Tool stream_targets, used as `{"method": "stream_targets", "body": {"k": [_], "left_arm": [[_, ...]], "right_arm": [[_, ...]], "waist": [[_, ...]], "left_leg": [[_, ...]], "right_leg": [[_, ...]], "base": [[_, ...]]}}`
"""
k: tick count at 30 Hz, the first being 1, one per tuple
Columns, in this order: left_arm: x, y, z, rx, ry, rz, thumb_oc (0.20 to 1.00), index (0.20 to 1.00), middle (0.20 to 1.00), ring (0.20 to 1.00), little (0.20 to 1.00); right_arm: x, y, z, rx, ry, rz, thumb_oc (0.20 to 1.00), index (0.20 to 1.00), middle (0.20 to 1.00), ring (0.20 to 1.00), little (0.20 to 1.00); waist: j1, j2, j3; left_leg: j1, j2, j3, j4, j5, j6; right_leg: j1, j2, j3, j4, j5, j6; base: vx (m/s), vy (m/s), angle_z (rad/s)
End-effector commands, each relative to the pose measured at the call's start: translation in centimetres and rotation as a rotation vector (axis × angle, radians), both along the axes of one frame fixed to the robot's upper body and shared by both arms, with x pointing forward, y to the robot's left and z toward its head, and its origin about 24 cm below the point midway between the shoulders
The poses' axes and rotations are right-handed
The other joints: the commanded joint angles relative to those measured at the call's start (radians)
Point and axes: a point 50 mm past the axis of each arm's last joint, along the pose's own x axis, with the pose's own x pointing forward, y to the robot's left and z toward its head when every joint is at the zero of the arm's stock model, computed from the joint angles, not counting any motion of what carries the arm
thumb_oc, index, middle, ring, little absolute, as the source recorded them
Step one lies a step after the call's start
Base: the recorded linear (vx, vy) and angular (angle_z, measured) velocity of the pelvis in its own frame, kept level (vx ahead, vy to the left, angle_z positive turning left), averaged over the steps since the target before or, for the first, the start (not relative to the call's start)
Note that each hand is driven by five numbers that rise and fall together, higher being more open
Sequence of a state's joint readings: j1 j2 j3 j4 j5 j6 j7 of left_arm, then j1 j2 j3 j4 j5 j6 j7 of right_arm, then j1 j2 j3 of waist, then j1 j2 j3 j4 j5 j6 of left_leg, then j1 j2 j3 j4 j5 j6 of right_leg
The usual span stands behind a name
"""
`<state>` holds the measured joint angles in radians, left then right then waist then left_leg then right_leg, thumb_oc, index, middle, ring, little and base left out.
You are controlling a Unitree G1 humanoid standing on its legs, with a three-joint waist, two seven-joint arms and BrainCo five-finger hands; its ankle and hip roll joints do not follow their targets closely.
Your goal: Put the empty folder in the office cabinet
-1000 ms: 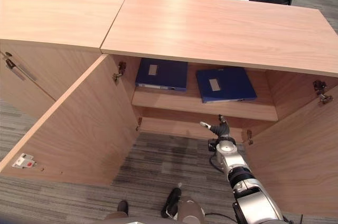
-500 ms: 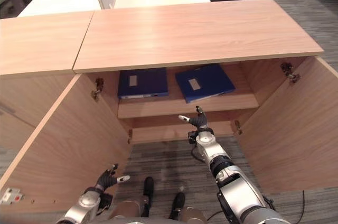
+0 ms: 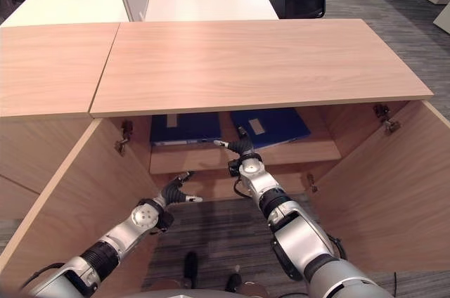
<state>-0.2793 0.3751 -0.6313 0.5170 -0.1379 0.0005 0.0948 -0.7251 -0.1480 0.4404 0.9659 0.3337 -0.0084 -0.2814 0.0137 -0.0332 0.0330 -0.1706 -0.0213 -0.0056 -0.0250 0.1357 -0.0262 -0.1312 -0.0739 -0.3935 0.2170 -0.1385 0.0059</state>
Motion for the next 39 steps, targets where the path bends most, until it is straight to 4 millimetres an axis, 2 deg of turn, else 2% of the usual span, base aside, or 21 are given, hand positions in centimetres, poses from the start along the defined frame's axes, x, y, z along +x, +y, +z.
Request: {"method": "stream_targets", "body": {"k": [1, 6, 10, 11, 12, 13, 15, 16, 17, 18, 19, 20, 21, 25, 26, 27, 28, 29, 31, 33, 39], "left_arm": [[0.8, 0.8, 1.4, 0.008, -0.089, 0.009, 1.000, 1.000, 1.000, 1.000, 1.000], [-0.3, 1.8, 0.4, 0.011, -0.049, 0.043, 1.000, 1.000, 1.000, 1.000, 1.000], [-1.1, 2.1, -0.1, 0.014, -0.022, 0.035, 1.000, 1.000, 1.000, 1.000, 1.000], [-1.9, 2.7, -0.6, 0.025, 0.005, 0.039, 1.000, 1.000, 1.000, 1.000, 1.000], [-1.9, 2.7, -0.6, 0.025, 0.006, 0.039, 1.000, 1.000, 1.000, 1.000, 1.000], [-2.5, 3.4, -1.0, 0.049, 0.025, 0.043, 1.000, 1.000, 1.000, 1.000, 1.000], [-2.7, 3.7, -1.2, 0.059, 0.032, 0.048, 1.000, 1.000, 1.000, 1.000, 1.000], [-3.0, 4.0, -1.3, 0.070, 0.040, 0.047, 1.000, 1.000, 1.000, 1.000, 1.000], [-3.0, 4.0, -1.3, 0.070, 0.039, 0.047, 1.000, 1.000, 1.000, 1.000, 1.000], [-3.1, 4.0, -1.3, 0.067, 0.040, 0.048, 1.000, 1.000, 1.000, 1.000, 1.000], [-3.0, 4.0, -1.2, 0.062, 0.032, 0.046, 1.000, 1.000, 1.000, 1.000, 1.000], [-3.0, 4.0, -1.1, 0.063, 0.031, 0.046, 1.000, 1.000, 1.000, 1.000, 1.000], [-2.9, 3.8, -0.9, 0.062, 0.019, 0.035, 1.000, 1.000, 1.000, 1.000, 1.000], [-2.6, 3.2, -0.9, 0.057, 0.023, 0.002, 1.000, 1.000, 1.000, 1.000, 1.000], [-2.4, 2.7, -0.7, 0.042, 0.019, -0.025, 1.000, 1.000, 1.000, 1.000, 1.000], [-2.4, 2.7, -0.7, 0.042, 0.019, -0.025, 1.000, 1.000, 1.000, 1.000, 1.000], [-2.5, 2.3, -0.9, 0.036, 0.033, -0.044, 1.000, 1.000, 1.000, 1.000, 1.000], [-2.7, 2.2, -1.2, 0.039, 0.053, -0.052, 1.000, 1.000, 1.000, 1.000, 1.000], [-2.8, 2.0, -1.3, 0.033, 0.062, -0.062, 1.000, 1.000, 1.000, 1.000, 1.000], [-3.0, 1.3, -1.6, 0.030, 0.078, -0.096, 1.000, 1.000, 1.000, 1.000, 1.000], [-3.1, 1.1, -1.8, 0.034, 0.095, -0.115, 1.000, 1.000, 1.000, 1.000, 1.000]], "right_arm": [[1.5, 0.5, 3.1, -0.031, -0.115, 0.045, 1.000, 1.000, 1.000, 1.000, 1.000], [2.1, 0.0, 4.0, -0.081, -0.138, 0.047, 1.000, 1.000, 1.000, 1.000, 1.000], [2.4, -0.9, 4.2, -0.105, -0.136, 0.021, 1.000, 1.000, 1.000, 1.000, 1.000], [2.5, -1.3, 4.1, -0.125, -0.121, 0.017, 1.000, 1.000, 1.000, 1.000, 1.000], [2.5, -1.3, 4.0, -0.125, -0.120, 0.018, 1.000, 1.000, 1.000, 1.000, 1.000], [2.5, -1.8, 3.9, -0.144, -0.109, 0.003, 1.000, 1.000, 1.000, 1.000, 1.000], [2.5, -2.0, 3.8, -0.148, -0.103, -0.004, 1.000, 1.000, 1.000, 1.000, 1.000], [2.7, -2.6, 3.7, -0.157, -0.088, -0.026, 1.000, 1.000, 1.000, 1.000, 1.000], [2.7, -2.6, 3.8, -0.157, -0.088, -0.025, 1.000, 1.000, 1.000, 1.000, 1.000], [2.8, -2.6, 3.8, -0.169, -0.083, -0.019, 1.000, 1.000, 1.000, 1.000, 1.000], [3.1, -2.3, 4.3, -0.202, -0.088, -0.004, 1.000, 1.000, 1.000, 1.000, 1.000], [3.1, -2.3, 4.3, -0.202, -0.089, -0.004, 1.000, 1.000, 1.000, 1.000, 1.000], [3.2, -2.3, 4.5, -0.235, -0.091, 0.005, 1.000, 1.000, 1.000, 1.000, 1.000], [3.7, -2.8, 5.3, -0.260, -0.101, -0.009, 1.000, 1.000, 1.000, 1.000, 1.000], [3.8, -3.2, 5.6, -0.273, -0.110, -0.016, 1.000, 1.000, 1.000, 1.000, 1.000], [3.8, -3.2, 5.6, -0.273, -0.110, -0.016, 1.000, 1.000, 1.000, 1.000, 1.000], [3.8, -3.4, 5.3, -0.287, -0.093, -0.018, 1.000, 1.000, 1.000, 1.000, 1.000], [3.6, -3.8, 4.9, -0.312, -0.079, -0.014, 1.000, 1.000, 1.000, 1.000, 1.000], [3.6, -4.1, 4.8, -0.334, -0.077, -0.011, 1.000, 1.000, 1.000, 1.000, 1.000], [3.8, -5.0, 5.5, -0.392, -0.102, -0.018, 1.000, 1.000, 1.000, 1.000, 1.000], [3.9, -7.0, 6.4, -0.505, -0.125, -0.025, 1.000, 1.000, 1.000, 1.000, 1.000]], "waist": [[0.015, -0.065, 0.021], [0.024, -0.061, 0.012], [0.032, -0.047, 0.011], [0.036, -0.039, 0.019], [0.037, -0.041, 0.023], [0.034, -0.031, 0.031], [0.029, -0.028, 0.028], [0.022, -0.026, 0.024], [0.022, -0.027, 0.027], [0.024, -0.032, 0.025], [0.029, -0.042, 0.024], [0.029, -0.041, 0.025], [0.033, -0.051, 0.028], [0.023, -0.055, 0.038], [0.018, -0.059, 0.034], [0.019, -0.057, 0.038], [0.019, -0.068, 0.025], [0.017, -0.078, 0.014], [0.015, -0.080, 0.009], [0.001, -0.084, 0.006], [-0.028, -0.103, -0.001]], "left_leg": [[0.029, -0.035, 0.007, -0.050, -0.051, 0.004], [0.050, -0.058, 0.016, -0.023, -0.092, 0.040], [0.077, -0.073, 0.036, 0.006, -0.127, 0.064], [0.115, -0.088, 0.045, 0.011, -0.146, 0.086], [0.122, -0.091, 0.047, 0.009, -0.149, 0.088], [0.157, -0.096, 0.058, 0.004, -0.162, 0.108], [0.180, -0.096, 0.052, -0.005, -0.181, 0.111], [0.199, -0.094, 0.063, -0.021, -0.185, 0.114], [0.193, -0.095, 0.073, -0.021, -0.171, 0.119], [0.196, -0.099, 0.071, -0.028, -0.170, 0.118], [0.202, -0.103, 0.057, -0.046, -0.163, 0.111], [0.203, -0.102, 0.057, -0.047, -0.162, 0.111], [0.211, -0.102, 0.042, -0.051, -0.162, 0.103], [0.219, -0.097, 0.021, -0.034, -0.173, 0.093], [0.233, -0.093, 0.014, -0.029, -0.200, 0.082], [0.238, -0.090, 0.014, -0.029, -0.203, 0.081], [0.242, -0.096, 0.023, -0.032, -0.207, 0.076], [0.246, -0.092, 0.023, -0.037, -0.209, 0.069], [0.248, -0.088, 0.019, -0.041, -0.212, 0.068], [0.241, -0.078, 0.003, -0.037, -0.223, 0.065], [0.248, -0.046, -0.013, -0.029, -0.261, 0.047]], "right_leg": [[0.080, -0.049, 0.021, -0.146, 0.185, 0.113], [0.062, -0.095, 0.016, -0.082, 0.193, 0.138], [0.052, -0.146, 0.004, 0.026, 0.191, 0.157], [0.029, -0.195, 0.008, 0.139, 0.241, 0.173], [0.028, -0.200, 0.013, 0.150, 0.235, 0.177], [-0.004, -0.248, 0.013, 0.258, 0.293, 0.195], [-0.016, -0.264, 0.026, 0.295, 0.295, 0.207], [-0.033, -0.301, 0.020, 0.297, 0.310, 0.208], [-0.036, -0.305, 0.008, 0.292, 0.320, 0.194], [-0.031, -0.301, 0.005, 0.261, 0.317, 0.189], [-0.019, -0.260, -0.003, 0.185, 0.291, 0.175], [-0.017, -0.258, -0.004, 0.182, 0.292, 0.174], [-0.042, -0.215, -0.018, 0.102, 0.278, 0.161], [-0.086, -0.189, -0.065, 0.009, 0.325, 0.166], [-0.061, -0.172, -0.066, -0.057, 0.310, 0.181], [-0.052, -0.166, -0.069, -0.065, 0.312, 0.179], [-0.028, -0.157, -0.085, -0.093, 0.304, 0.173], [-0.016, -0.138, -0.076, -0.100, 0.297, 0.163], [-0.016, -0.131, -0.069, -0.099, 0.291, 0.160], [-0.017, -0.122, -0.064, -0.084, 0.270, 0.151], [-0.015, -0.107, -0.072, -0.059, 0.229, 0.146]], "base": [[0.04, 0.160, -0.09], [0.03, 0.175, -0.11], [0.05, 0.200, -0.12], [0.09, 0.237, -0.05], [0.10, 0.298, -0.15], [0.10, 0.190, -0.18], [0.10, 0.149, -0.22], [-0.03, 0.077, -0.07], [-0.02, 0.075, 0.07], [-0.02, -0.019, 0.10], [0.04, -0.029, 0.01], [0.08, -0.083, -0.13], [0.08, -0.076, -0.23], [0.11, -0.065, -0.04], [0.19, -0.094, 0.28], [0.25, -0.105, 0.29], [0.22, -0.112, 0.23], [0.29, -0.147, 0.21], [0.16, -0.093, 0.17], [0.17, -0.107, 0.03], [0.18, -0.152, 0.12]]}}
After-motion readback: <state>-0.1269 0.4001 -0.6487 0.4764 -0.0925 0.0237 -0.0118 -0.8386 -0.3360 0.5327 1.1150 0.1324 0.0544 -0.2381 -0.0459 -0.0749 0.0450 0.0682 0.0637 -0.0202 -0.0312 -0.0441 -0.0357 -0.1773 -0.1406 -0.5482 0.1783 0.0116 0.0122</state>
